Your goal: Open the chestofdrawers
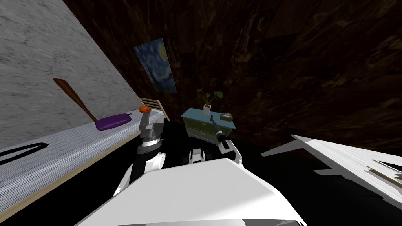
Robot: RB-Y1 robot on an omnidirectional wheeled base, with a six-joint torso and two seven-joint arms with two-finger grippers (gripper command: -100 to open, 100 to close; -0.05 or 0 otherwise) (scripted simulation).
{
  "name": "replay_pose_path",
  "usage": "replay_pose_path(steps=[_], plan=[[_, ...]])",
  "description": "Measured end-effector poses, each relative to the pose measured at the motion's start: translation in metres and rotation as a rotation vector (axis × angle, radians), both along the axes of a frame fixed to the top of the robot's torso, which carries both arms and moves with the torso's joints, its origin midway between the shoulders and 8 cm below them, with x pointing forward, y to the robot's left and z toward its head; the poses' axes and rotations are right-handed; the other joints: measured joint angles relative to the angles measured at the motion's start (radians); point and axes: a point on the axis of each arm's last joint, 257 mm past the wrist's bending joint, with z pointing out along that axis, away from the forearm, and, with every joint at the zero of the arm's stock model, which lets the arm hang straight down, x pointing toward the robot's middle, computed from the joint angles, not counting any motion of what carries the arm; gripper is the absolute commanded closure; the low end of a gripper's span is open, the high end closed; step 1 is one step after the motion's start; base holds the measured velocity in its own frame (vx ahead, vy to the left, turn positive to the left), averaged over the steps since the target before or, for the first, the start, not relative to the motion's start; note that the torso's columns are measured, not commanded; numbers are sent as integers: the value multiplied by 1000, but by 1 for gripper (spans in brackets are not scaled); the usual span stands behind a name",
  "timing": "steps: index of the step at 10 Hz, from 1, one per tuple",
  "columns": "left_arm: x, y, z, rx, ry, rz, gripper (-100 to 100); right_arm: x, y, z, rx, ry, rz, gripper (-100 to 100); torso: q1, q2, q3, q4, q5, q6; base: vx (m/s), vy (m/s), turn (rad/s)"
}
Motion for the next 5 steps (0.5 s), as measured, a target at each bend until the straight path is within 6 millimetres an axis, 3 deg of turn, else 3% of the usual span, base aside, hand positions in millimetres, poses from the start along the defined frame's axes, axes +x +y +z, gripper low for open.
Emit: replay_pose_path(steps=[2, 5], plan=[[0, 0, 0, 0, 0, 0, 0, 0, -9, -27, -25, 68, -25, -100, -3, 1, 0, 0, -1, 1, 2, 25, 45], [0, 0, 0, 0, 0, 0, 0, 2, -6, -63, -99, 175, -38, -100, 0, 0, 0, 0, 0, 0, 4, 45, 75]])
